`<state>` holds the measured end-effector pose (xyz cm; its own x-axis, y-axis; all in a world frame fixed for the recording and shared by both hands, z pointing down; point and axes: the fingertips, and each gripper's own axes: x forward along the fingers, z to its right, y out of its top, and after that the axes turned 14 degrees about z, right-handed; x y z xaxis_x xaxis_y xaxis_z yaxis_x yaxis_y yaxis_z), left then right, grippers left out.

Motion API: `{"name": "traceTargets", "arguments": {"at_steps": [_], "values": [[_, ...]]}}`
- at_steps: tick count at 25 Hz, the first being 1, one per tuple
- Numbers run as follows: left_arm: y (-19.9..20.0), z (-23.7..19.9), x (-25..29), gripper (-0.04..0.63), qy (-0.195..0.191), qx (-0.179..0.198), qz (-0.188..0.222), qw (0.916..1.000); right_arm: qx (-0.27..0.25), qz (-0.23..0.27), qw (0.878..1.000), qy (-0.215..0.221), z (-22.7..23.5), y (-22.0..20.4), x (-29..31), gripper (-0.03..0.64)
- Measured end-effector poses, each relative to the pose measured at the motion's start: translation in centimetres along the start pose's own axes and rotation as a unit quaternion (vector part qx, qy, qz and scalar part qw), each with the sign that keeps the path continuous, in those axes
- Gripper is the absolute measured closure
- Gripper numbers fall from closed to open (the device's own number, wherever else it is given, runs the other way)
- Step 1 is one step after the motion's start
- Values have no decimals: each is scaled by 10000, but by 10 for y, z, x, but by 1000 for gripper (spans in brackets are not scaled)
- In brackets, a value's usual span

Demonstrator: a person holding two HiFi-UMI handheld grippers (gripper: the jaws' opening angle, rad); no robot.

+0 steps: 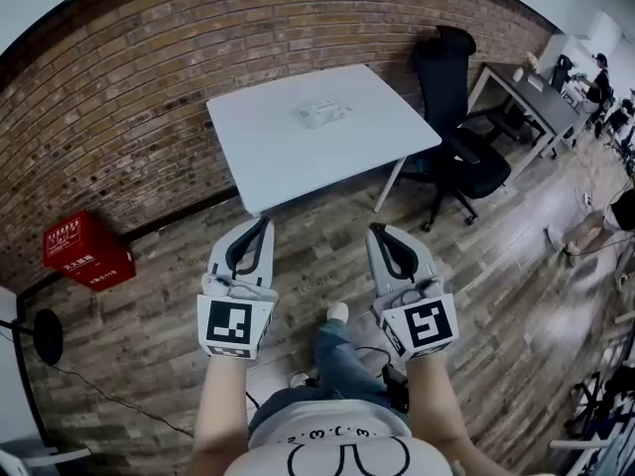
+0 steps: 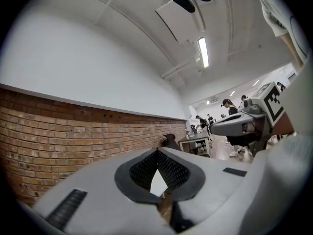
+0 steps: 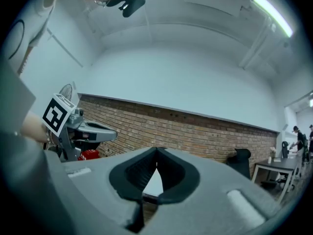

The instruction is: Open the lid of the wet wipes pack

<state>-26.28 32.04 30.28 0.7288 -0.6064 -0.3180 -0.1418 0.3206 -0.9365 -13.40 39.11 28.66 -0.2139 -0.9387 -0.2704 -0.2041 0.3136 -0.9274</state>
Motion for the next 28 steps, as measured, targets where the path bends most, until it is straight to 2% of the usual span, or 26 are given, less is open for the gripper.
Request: {"name": "traceTargets", "arguments": {"at_steps": [4,12,20,25,28], "values": [[-24,-7,34,597,93,18,-160,9998,-80,44,10000,-5,28,-23,29,615],[-64,-14,153,597,259,-612,-252,9975,-2,17,10000,56,117,-72,99,617],[-89,-31,256,597,673,-498,-78,9965,143,36,9993,339,199,-106,166,617],[-112,-32,291,597,714,-492,-326,9957,180,-22,9985,507,222,-124,192,617],[-121,-39,309,597,744,-585,-322,9950,210,-25,9983,550,234,-134,208,617]]}}
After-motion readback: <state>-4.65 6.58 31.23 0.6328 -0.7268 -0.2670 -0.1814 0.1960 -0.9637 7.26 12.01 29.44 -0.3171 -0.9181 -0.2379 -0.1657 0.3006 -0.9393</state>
